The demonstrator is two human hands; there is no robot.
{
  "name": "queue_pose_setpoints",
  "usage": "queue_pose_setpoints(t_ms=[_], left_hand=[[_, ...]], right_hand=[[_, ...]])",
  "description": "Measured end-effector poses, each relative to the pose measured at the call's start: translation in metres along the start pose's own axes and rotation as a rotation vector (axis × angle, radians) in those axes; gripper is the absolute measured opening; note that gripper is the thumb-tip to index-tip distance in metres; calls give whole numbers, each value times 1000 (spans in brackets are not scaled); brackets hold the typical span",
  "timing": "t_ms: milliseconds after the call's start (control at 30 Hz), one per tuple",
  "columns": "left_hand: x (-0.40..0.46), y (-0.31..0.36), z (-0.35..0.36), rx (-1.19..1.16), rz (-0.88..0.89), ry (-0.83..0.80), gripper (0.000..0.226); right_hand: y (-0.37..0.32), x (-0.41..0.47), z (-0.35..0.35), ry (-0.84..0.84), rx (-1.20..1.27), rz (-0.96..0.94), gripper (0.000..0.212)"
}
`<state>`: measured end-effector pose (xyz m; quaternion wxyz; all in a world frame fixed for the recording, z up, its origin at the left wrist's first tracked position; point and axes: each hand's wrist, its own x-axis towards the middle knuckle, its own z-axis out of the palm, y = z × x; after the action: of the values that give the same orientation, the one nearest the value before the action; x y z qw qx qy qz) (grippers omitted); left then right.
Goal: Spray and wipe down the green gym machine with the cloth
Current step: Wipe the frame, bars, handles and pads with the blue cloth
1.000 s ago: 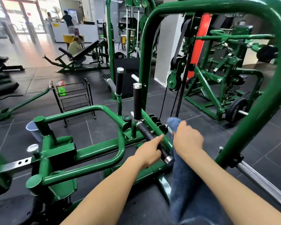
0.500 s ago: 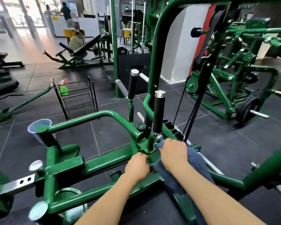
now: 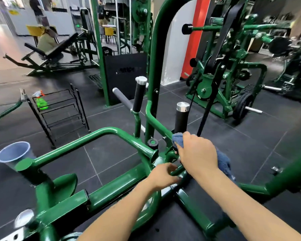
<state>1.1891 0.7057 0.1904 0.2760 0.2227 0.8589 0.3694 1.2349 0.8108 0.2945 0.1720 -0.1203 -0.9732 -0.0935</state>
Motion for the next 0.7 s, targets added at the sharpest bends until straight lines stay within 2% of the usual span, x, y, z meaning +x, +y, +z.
queue_pose_setpoints(t_ms=[33,100,167,200,233,300,367,400,500,533,567,633,700], left_hand=[[-1,4,-6,-40,39,-20,56],[-6,7,-19,-119,94,-81,55],[-9,0,-26,-268,32,-84,35],[-9,-7,-30,-394,-28,-54,21],[-7,-16,-34,-540,-99,-4,17],[-1,-31,-37,-911,-250,27,21],[3,-44,-43,-1281,-300,3,8],[1,-49,-46,-1387,-295,0,8],[-5,-71,-40,-1337,-321,-117,50],[-6,-80,-35,-1225,-353,-188,61],[-7,-88,-31,-1088,-356,-252,63],[-7,-94,-27,-938,-367,-248,41],[0,-90,-25,-881,-323,-79,28]], right_hand=[[-14,4,-10,-36,3,-23,30],[-46,12,-16,-106,176,-12,32],[-70,17,-10,-222,413,80,35],[-78,21,-4,-255,546,171,36],[-83,26,6,-279,705,283,38],[-78,30,24,-320,1008,544,40],[-78,25,45,-367,1116,704,44],[-79,20,55,-397,1148,756,45],[-96,-13,93,-617,1163,963,45],[-103,-26,107,-678,1198,1044,47],[-109,-38,120,-732,1209,1104,51],[-114,-50,142,-728,1215,1073,52],[-110,-44,144,-600,1211,1004,44]])
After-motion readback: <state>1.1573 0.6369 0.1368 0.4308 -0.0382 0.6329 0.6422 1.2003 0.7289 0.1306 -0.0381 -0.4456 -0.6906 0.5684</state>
